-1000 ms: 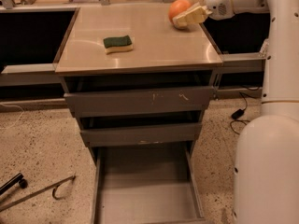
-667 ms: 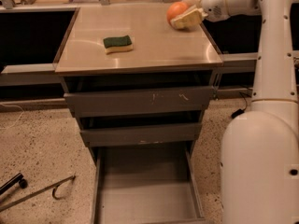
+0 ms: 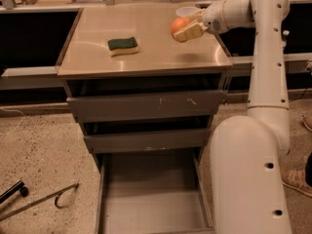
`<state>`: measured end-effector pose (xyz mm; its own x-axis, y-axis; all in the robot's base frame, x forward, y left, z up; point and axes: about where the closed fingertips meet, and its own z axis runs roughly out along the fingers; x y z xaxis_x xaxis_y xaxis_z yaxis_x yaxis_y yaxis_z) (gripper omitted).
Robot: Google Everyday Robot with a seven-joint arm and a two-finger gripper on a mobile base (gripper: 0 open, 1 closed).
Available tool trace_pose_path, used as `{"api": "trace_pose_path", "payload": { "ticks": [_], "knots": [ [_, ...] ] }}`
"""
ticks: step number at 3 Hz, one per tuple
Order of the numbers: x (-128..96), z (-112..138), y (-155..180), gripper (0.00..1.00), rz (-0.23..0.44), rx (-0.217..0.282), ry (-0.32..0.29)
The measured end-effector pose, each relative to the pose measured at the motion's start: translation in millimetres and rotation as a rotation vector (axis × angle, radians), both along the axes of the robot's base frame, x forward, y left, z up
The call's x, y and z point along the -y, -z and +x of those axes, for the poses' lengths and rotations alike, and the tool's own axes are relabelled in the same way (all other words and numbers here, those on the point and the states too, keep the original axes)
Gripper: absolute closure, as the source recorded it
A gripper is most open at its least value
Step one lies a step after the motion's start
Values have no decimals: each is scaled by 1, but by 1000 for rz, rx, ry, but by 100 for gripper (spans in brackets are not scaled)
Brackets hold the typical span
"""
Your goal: Pick orange from bottom drawer and place on counter
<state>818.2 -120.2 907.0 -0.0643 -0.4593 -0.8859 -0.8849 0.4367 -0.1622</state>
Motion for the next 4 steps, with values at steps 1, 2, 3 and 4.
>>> {"api": "trace_pose_path", "payload": {
  "ticks": [1, 2, 3, 4],
  "knots": [
    [-5, 2, 27, 100, -40, -69, 2],
    [-8, 5, 47, 100, -76, -122, 11],
    [-11, 7, 59, 100, -82, -155, 19],
    [-7, 14, 65, 100, -71, -162, 48]
  ]
}}
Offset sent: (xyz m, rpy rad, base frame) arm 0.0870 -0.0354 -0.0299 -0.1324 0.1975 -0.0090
